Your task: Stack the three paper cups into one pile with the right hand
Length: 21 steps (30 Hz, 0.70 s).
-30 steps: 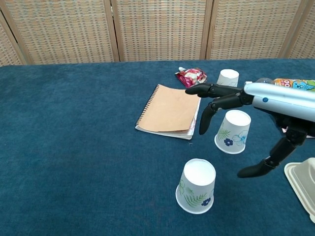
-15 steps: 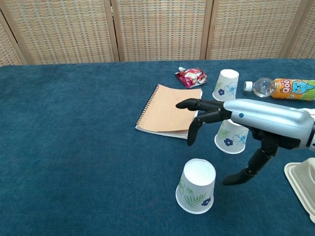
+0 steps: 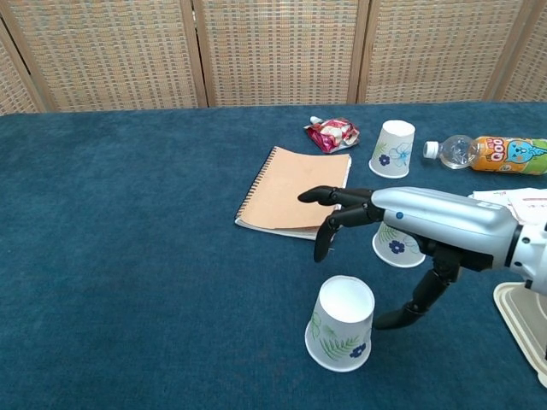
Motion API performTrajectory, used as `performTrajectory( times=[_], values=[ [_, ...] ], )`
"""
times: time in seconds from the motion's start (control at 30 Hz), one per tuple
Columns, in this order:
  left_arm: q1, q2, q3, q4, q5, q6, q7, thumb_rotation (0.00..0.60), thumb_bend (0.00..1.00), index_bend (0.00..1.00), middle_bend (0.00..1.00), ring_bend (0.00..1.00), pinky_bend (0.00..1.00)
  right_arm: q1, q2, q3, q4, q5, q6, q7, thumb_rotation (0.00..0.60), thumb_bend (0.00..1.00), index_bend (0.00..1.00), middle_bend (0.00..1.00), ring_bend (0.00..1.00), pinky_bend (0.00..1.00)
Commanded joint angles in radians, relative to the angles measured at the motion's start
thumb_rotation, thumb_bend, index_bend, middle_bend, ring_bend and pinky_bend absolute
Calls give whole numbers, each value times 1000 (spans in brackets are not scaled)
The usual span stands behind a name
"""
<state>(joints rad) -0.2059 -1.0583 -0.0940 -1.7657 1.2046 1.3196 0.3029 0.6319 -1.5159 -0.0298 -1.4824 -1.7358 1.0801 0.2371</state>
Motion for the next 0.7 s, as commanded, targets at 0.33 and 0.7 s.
performTrajectory(
  times=[0.33, 0.7],
  values=[
    [-3, -3, 2, -10, -3, 8, 20, 600, 14, 0, 0, 0, 21, 3, -30, -12, 36, 13, 7, 24, 600, 221, 394, 68, 0, 0],
    [-7, -7, 6, -9, -4, 6, 27, 600, 13, 0, 0, 0, 21, -5, -71, -26, 82, 28, 14, 59, 600, 221, 441, 80, 0, 0]
  ],
)
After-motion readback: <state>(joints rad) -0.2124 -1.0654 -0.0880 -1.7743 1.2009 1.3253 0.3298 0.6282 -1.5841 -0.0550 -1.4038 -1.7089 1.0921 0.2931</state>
